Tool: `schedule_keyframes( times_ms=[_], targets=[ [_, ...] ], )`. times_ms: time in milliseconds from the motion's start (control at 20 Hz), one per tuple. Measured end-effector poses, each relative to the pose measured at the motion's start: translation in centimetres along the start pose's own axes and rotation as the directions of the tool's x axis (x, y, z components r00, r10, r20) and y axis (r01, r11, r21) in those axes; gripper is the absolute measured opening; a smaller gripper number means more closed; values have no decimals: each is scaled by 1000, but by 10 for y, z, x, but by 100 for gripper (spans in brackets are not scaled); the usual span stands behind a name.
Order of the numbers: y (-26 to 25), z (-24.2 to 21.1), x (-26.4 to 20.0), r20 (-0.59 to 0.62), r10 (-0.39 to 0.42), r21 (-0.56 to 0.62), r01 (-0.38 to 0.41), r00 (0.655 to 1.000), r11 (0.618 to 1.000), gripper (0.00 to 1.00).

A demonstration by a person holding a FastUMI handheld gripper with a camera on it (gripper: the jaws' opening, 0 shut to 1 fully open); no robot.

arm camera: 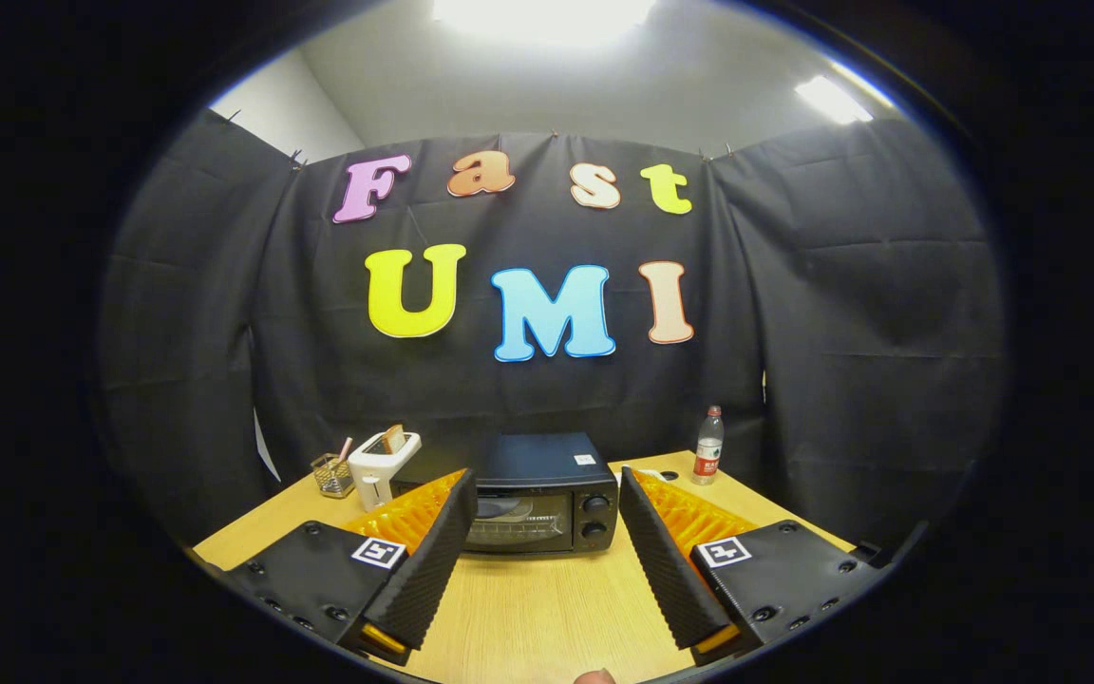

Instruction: Open the toaster oven, put the food inside, and close the toaster oven door.

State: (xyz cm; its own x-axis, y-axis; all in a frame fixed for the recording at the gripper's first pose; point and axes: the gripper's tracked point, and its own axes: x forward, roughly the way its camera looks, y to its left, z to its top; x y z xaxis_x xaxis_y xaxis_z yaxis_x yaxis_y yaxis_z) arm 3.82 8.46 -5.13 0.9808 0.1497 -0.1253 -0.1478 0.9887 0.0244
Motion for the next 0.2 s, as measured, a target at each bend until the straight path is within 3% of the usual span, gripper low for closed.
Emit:
schedule_keyframes(
  times_ms=[200],
  targets=[
    [-2,5,-1,14,-4,17,4,1000,1000,96]
  ],
)
